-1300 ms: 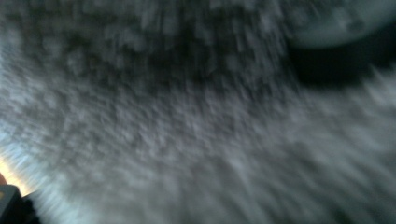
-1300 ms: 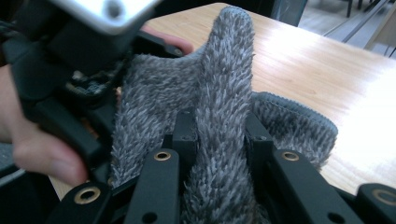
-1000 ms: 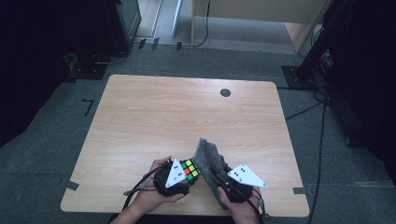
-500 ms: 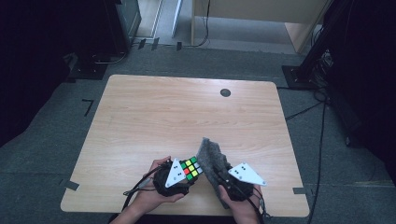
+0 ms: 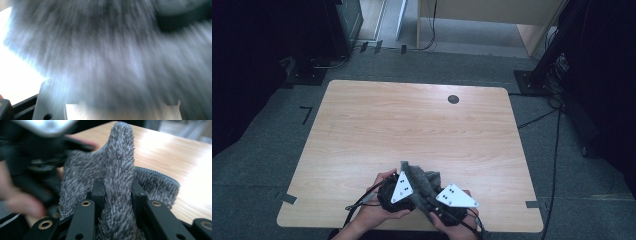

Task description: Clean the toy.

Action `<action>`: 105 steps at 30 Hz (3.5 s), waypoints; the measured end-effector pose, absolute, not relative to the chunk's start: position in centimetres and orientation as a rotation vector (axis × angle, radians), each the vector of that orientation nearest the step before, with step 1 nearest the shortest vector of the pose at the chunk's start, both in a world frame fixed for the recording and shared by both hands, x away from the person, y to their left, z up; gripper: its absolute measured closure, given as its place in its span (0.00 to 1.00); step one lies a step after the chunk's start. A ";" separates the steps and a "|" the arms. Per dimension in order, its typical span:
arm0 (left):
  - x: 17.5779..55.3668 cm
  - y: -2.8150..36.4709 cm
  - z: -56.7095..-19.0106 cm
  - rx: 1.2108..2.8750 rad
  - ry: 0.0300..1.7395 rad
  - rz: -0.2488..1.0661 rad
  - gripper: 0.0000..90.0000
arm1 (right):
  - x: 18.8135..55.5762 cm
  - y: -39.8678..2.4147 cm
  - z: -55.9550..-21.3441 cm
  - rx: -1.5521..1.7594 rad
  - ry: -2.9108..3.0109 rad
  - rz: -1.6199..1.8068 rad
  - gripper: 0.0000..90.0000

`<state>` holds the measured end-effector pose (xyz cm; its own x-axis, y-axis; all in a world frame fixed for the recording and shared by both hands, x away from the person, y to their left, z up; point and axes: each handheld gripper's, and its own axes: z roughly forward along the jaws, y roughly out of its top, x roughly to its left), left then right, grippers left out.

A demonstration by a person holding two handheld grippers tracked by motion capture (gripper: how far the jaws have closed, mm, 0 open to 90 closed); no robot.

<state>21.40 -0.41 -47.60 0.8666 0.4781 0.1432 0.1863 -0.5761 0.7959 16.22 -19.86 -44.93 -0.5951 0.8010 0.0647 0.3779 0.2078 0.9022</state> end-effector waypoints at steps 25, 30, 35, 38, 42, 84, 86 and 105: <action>21.7 0.4 -46.8 2.111 0.473 0.390 0.38 | 17.8 -24.6 -44.5 1.353 1.875 1.363 0.80; 21.9 1.3 -46.8 2.024 0.435 0.347 0.38 | 17.9 -26.2 -44.0 1.356 1.816 1.576 0.80; 21.2 1.6 -46.7 1.935 0.324 0.342 0.38 | 17.8 -25.7 -44.2 1.315 1.877 1.733 0.80; 21.0 1.7 -46.6 1.911 0.305 0.342 0.38 | 18.0 -25.2 -44.6 1.317 1.938 1.776 0.80; 20.7 2.0 -46.2 1.890 0.285 0.359 0.38 | 18.5 -24.4 -45.5 1.349 2.021 1.666 0.80; 21.0 1.9 -46.1 1.913 0.311 0.366 0.38 | 17.6 -25.3 -44.2 1.293 1.908 1.743 0.80; 20.9 1.7 -46.0 1.902 0.301 0.339 0.38 | 17.2 -24.9 -43.9 1.250 1.910 1.772 0.80; 21.1 1.8 -46.2 1.907 0.307 0.305 0.38 | 17.5 -24.8 -44.3 1.237 1.939 1.767 0.79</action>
